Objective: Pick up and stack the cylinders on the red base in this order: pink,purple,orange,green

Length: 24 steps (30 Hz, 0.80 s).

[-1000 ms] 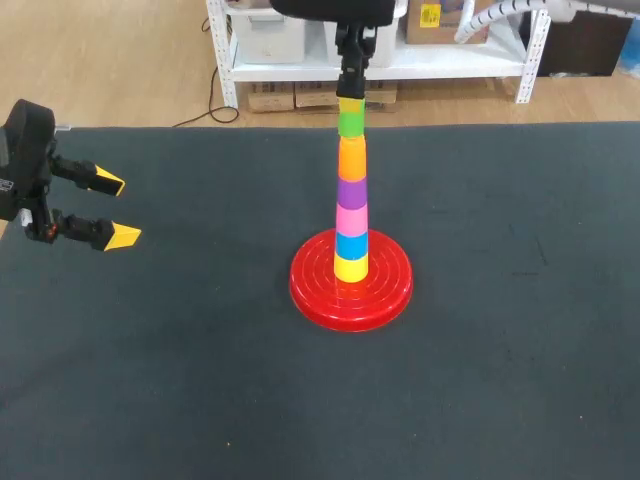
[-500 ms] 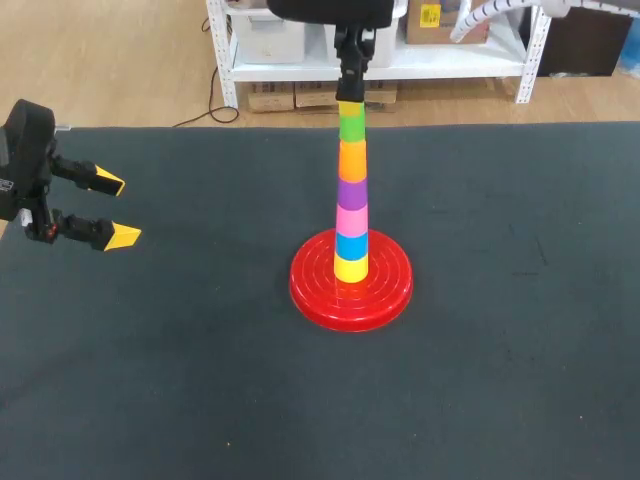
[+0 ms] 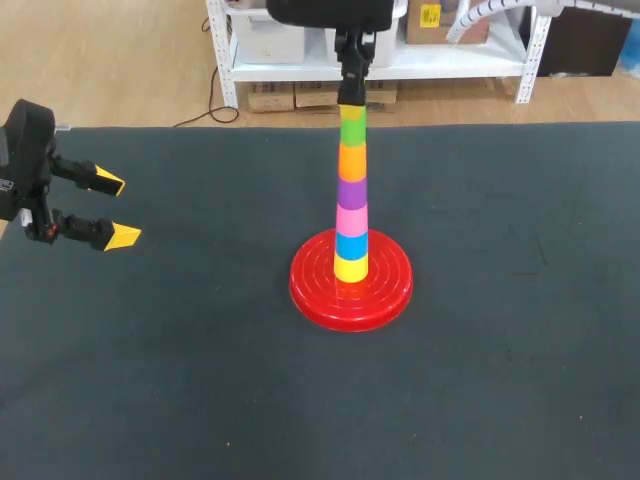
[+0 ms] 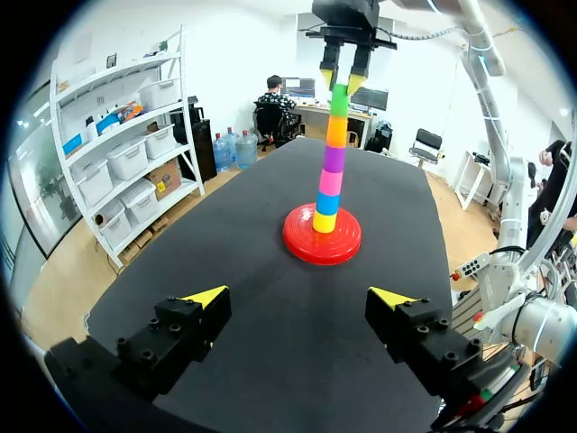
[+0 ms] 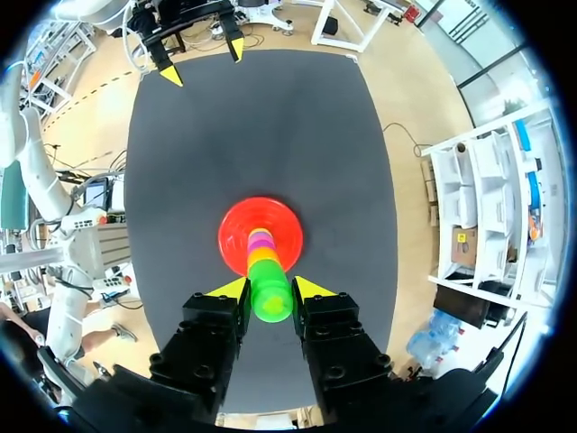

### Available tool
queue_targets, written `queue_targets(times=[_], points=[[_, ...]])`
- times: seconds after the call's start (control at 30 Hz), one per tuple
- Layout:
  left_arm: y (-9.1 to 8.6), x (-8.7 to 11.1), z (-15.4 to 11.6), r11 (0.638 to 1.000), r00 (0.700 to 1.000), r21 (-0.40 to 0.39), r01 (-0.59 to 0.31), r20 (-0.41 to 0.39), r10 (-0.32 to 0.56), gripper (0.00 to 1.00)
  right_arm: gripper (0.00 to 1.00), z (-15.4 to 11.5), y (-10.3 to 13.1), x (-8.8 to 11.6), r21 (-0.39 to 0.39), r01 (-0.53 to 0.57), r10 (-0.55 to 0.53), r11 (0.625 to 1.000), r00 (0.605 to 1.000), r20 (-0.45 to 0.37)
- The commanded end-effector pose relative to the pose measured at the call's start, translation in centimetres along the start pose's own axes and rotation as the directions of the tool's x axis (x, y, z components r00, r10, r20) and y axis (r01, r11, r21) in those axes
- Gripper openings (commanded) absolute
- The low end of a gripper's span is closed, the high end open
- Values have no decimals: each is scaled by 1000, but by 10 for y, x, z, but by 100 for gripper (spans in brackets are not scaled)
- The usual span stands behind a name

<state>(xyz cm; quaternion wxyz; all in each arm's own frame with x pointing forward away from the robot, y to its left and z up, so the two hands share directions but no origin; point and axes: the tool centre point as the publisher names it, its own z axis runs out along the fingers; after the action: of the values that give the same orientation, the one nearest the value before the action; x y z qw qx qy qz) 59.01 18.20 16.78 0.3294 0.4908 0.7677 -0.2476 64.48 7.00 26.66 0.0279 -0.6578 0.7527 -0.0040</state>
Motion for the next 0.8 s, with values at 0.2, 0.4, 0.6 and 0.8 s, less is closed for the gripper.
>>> queue_targets(times=[0.2, 0.4, 0.6, 0.8], points=[[0, 2, 1, 1000, 1000, -1, -3, 6, 3, 100, 0, 22, -1, -3, -22, -1, 1, 1000, 1000, -24], [0, 2, 1, 1000, 1000, -1, -3, 6, 3, 100, 2, 23, -2, -4, -9, -6, 6, 1000, 1000, -19], [0, 2, 1, 1000, 1000, -1, -3, 6, 3, 100, 100, 10, -4, -3, 43, -71, 71, 997, 997, 7], [0, 2, 1, 1000, 1000, -1, -3, 6, 3, 100, 100, 10, -4, -3, 43, -71, 71, 997, 997, 7]])
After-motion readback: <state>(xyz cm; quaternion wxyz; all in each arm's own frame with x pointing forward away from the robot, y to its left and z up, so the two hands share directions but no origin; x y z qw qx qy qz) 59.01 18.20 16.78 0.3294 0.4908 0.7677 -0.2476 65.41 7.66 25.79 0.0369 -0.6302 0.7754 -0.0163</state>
